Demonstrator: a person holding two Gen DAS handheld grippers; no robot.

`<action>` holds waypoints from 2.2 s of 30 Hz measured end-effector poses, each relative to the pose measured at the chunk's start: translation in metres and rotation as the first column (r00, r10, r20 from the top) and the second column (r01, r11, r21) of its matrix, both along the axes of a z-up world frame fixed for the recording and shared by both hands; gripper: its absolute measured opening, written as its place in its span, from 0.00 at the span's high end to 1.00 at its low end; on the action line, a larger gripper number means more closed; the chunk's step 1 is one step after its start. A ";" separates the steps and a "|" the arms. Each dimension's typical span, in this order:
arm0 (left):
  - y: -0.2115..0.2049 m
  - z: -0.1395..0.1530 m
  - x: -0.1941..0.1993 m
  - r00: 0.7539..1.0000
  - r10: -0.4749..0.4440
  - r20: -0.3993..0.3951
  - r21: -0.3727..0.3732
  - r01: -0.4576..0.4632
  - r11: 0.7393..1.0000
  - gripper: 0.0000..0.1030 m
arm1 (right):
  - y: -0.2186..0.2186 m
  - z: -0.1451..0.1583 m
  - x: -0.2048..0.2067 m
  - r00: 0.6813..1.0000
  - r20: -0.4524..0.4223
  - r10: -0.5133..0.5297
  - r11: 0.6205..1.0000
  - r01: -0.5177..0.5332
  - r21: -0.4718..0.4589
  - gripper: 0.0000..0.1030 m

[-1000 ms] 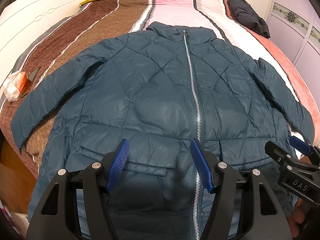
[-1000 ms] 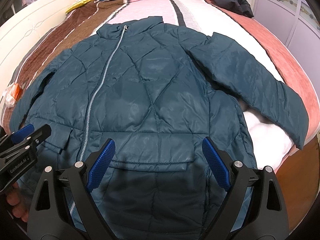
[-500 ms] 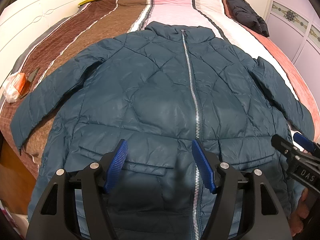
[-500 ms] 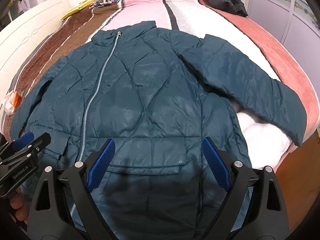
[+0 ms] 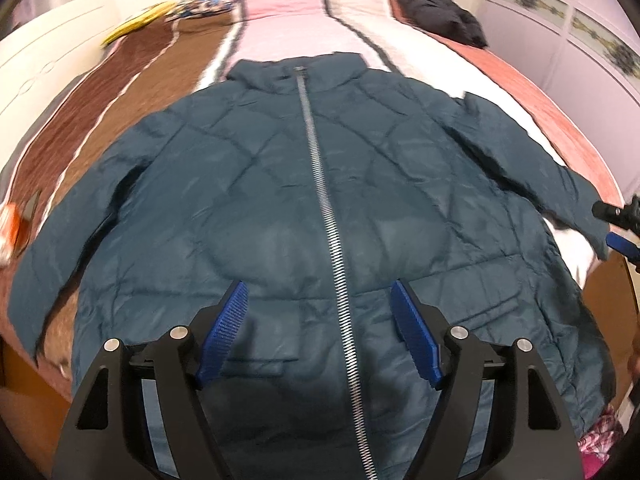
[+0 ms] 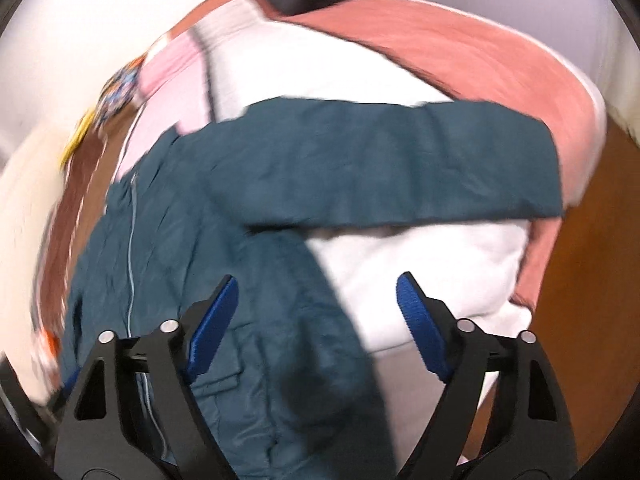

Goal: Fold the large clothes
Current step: 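Move the right tool to the jacket sleeve cuff and close on it, then carry the sleeve across the jacket front with the right tool, then release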

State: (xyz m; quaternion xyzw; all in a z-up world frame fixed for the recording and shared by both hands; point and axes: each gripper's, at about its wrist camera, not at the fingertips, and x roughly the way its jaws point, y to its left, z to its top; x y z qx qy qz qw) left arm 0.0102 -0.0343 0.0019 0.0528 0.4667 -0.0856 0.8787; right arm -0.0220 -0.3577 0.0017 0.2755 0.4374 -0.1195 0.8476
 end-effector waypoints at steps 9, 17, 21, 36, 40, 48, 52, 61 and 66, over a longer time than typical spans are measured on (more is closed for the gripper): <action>-0.027 0.007 0.013 0.996 -0.094 0.008 -0.014 0.094 0.995 0.30 | -0.074 -0.023 -0.009 0.981 -0.006 -0.194 0.934 0.186 0.305 0.41; -0.036 0.000 0.020 0.994 -0.105 -0.024 -0.039 0.104 0.994 0.30 | -0.105 -0.048 0.009 0.965 -0.027 -0.262 0.873 0.249 0.418 0.47; -0.034 -0.002 0.022 0.995 -0.096 -0.030 -0.043 0.095 0.995 0.30 | -0.111 -0.069 0.015 0.951 -0.080 -0.300 0.818 0.299 0.491 0.47; -0.030 -0.015 0.028 0.995 -0.076 -0.071 -0.048 0.072 0.996 0.30 | -0.120 -0.082 0.030 0.904 -0.104 -0.415 0.804 0.418 0.422 0.81; -0.025 -0.016 0.029 0.996 -0.060 -0.072 -0.059 0.055 0.997 0.30 | -0.116 -0.070 0.038 0.916 -0.069 -0.396 0.855 0.395 0.336 0.93; -0.005 -0.013 0.030 0.998 -0.017 -0.065 -0.092 0.011 0.996 0.30 | -0.080 0.005 0.068 0.957 0.127 -0.260 0.966 0.258 0.030 0.94; 0.013 -0.010 0.030 0.998 0.026 -0.049 -0.110 -0.031 0.993 0.30 | -0.042 0.055 0.093 0.962 0.250 -0.106 0.985 0.136 -0.105 0.94; 0.068 -0.010 0.033 0.983 0.175 -0.045 -0.141 -0.180 0.974 0.30 | 0.147 0.098 0.149 0.839 0.256 0.481 0.797 -0.295 -0.527 0.94; 0.100 -0.011 0.033 0.967 0.250 -0.043 -0.149 -0.254 0.956 0.30 | 0.261 0.044 0.156 0.682 0.107 0.723 0.611 -0.559 -0.561 0.94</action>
